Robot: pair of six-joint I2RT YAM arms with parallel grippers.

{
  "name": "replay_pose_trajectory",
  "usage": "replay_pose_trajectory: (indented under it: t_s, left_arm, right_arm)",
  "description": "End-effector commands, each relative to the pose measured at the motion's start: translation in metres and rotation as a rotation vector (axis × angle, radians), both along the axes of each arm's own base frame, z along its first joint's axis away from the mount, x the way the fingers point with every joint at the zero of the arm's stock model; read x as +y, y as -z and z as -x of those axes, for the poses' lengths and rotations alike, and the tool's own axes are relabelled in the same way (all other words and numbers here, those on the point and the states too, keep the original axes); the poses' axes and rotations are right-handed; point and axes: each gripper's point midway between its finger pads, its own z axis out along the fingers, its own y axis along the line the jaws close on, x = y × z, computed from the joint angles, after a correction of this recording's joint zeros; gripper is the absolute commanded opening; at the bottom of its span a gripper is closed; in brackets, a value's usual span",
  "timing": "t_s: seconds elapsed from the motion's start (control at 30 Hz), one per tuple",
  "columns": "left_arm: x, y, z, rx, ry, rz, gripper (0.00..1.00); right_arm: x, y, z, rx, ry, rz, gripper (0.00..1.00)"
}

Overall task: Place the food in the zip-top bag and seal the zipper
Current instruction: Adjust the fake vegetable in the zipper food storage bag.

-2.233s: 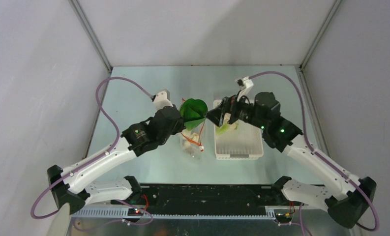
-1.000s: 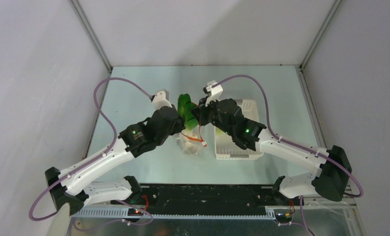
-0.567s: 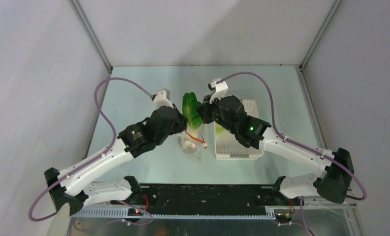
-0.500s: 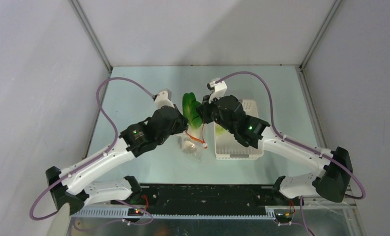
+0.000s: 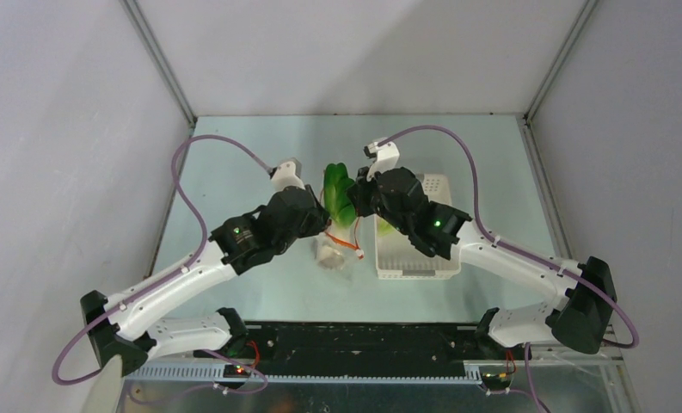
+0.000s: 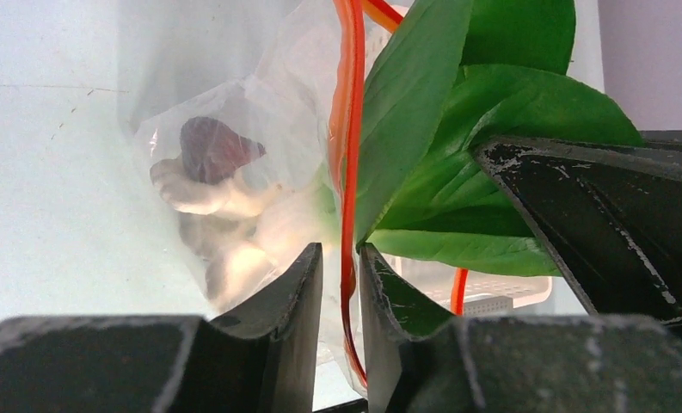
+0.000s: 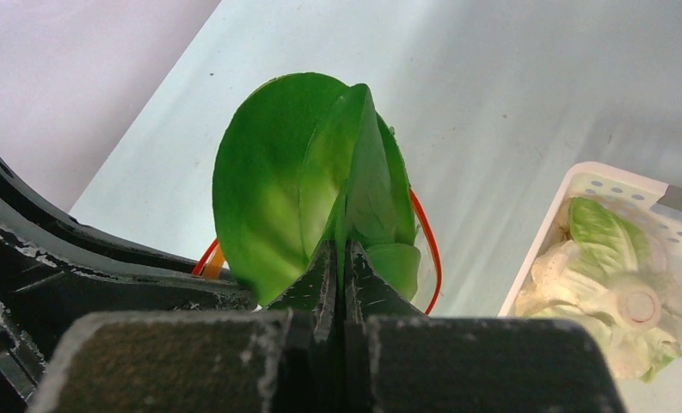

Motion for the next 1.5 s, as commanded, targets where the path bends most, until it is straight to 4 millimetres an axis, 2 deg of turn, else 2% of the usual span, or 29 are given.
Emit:
replay_pose_trajectory:
  t_s: [0.0,0.13,0.3,0.37,0.63,0.73,0.8,1.03,1.13,1.27,1.4,1.47]
  left_arm:
    - [-0.002,-0.008,0.005,-0.004,0.045,-0.010,0.27]
    - [-0.002,-0.008,0.008,0.001,0.066,-0.018,0.21]
    - [-0.001,-0.013,0.009,0.005,0.070,-0.026,0.06]
    - [0.000,-0.014,0.008,0.000,0.062,-0.029,0.01]
    - [-0.004,-0.019,0.003,-0.015,0.053,-0.018,0.00]
    - [-0.006,-0.018,0.002,-0.009,0.050,-0.015,0.00]
    - [-0.007,-0.019,0.002,-0.007,0.051,-0.011,0.00]
    - [-0.005,-0.024,0.004,-0.020,0.054,0.011,0.00]
    - [-0.004,-0.025,0.006,-0.026,0.056,0.020,0.00]
    - [-0.006,-0.026,0.007,-0.032,0.072,0.035,0.00]
    - [-0.008,-0.028,0.009,-0.034,0.090,0.047,0.00]
    - [-0.009,-0.028,0.010,-0.035,0.093,0.050,0.00]
  right_arm:
    - [-0.002,-0.048,-0.003,-0.070,0.031,-0.104,0.00]
    - [-0.008,-0.048,-0.006,-0.072,0.057,-0.095,0.00]
    - [-0.013,-0.044,-0.010,-0.054,0.074,-0.091,0.00]
    - [-0.007,-0.042,-0.003,-0.026,0.019,-0.097,0.00]
    - [0.011,-0.025,0.053,0.175,-0.265,-0.035,0.00]
    - [0.017,-0.021,0.063,0.224,-0.300,-0.039,0.00]
    - [0.018,-0.010,0.066,0.271,-0.290,-0.023,0.00]
    - [0.032,0.038,0.059,0.428,-0.257,0.024,0.00]
    - [0.032,0.057,0.047,0.491,-0.204,0.034,0.00]
    - [0.032,0.066,0.031,0.530,-0.147,0.004,0.00]
    - [0.028,0.065,0.015,0.534,-0.065,-0.023,0.00]
    - [0.026,0.061,0.011,0.531,-0.039,-0.040,0.11]
